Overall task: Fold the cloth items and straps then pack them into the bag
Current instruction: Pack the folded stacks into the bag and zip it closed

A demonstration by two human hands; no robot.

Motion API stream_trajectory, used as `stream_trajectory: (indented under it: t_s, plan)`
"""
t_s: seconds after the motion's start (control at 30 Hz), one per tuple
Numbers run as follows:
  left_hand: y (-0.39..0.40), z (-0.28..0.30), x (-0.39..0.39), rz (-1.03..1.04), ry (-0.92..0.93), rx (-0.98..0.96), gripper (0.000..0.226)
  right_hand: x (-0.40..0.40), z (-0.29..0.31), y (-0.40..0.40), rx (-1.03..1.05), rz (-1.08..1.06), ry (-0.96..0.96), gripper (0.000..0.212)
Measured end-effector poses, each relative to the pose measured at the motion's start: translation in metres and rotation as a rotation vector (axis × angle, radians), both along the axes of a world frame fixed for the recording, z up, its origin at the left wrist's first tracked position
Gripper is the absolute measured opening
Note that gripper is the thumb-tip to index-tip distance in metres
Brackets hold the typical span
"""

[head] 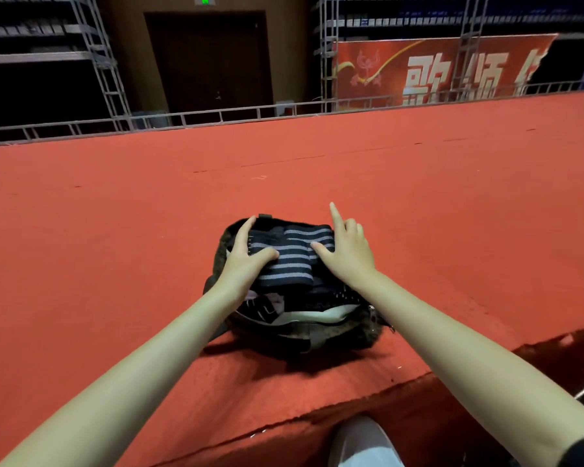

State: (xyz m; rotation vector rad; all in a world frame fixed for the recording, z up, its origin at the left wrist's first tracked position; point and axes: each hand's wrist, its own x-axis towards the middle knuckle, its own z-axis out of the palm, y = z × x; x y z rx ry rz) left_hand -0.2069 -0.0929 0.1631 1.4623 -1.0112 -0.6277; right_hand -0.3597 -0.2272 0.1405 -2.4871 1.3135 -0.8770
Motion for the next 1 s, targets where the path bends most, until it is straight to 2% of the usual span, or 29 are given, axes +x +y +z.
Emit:
stream_trajectory:
  t_s: [0.07, 0.13, 0.27, 0.43, 0.53, 0.6, 0.63, 0.7, 0.77, 0.8, 0.87, 0.93, 1.0]
  plan:
    - [0.002, -0.006, -0.005, -0.055, -0.052, -0.014, 0.074, -0.001, -0.002, 0.003, -0.072, -0.009, -0.157, 0.080]
    - [0.003, -0.015, -0.007, -0.057, -0.075, 0.015, 0.074, 0.000, -0.003, 0.005, -0.046, 0.023, -0.228, 0.071]
    - [0.002, -0.018, 0.013, 0.083, -0.026, -0.063, 0.077, 0.004, -0.002, 0.015, -0.111, 0.125, -0.263, 0.051]
    - [-0.017, 0.009, 0.051, 0.251, 0.073, -0.075, 0.065, 0.025, 0.014, 0.015, -0.119, 0.166, -0.305, 0.034]
    - [-0.034, 0.019, 0.062, 0.241, 0.002, 0.079, 0.068, 0.046, 0.030, 0.013, -0.084, 0.286, -0.297, 0.036]
    - [-0.045, 0.019, 0.063, 0.232, -0.050, 0.161, 0.064, 0.059, 0.037, 0.013, -0.035, 0.481, -0.167, 0.047]
    - [-0.049, 0.018, 0.062, 0.235, -0.114, 0.198, 0.059, 0.066, 0.037, 0.012, -0.038, 0.537, -0.051, 0.052]
    - [-0.047, 0.017, 0.062, 0.288, -0.398, 0.267, 0.049, 0.074, 0.033, 0.009, -0.069, 0.545, 0.124, 0.058]
    - [-0.037, 0.014, 0.068, 0.381, -0.733, 0.215, 0.042, 0.077, 0.029, 0.005, -0.094, 0.517, 0.168, 0.058]
    - [-0.032, 0.011, 0.075, 0.414, -0.799, 0.188, 0.040, 0.077, 0.027, 0.005, -0.111, 0.505, 0.181, 0.057]
    - [-0.030, 0.000, 0.094, 0.390, -0.705, 0.217, 0.040, 0.077, 0.026, 0.006, -0.181, 0.470, 0.238, 0.056]
    - [-0.028, -0.007, 0.103, 0.242, -0.523, 0.306, 0.045, 0.083, 0.026, 0.009, -0.280, 0.460, 0.303, 0.057]
    - [-0.023, -0.009, 0.101, 0.100, -0.416, 0.299, 0.041, 0.089, 0.024, 0.012, -0.403, 0.516, 0.320, 0.060]
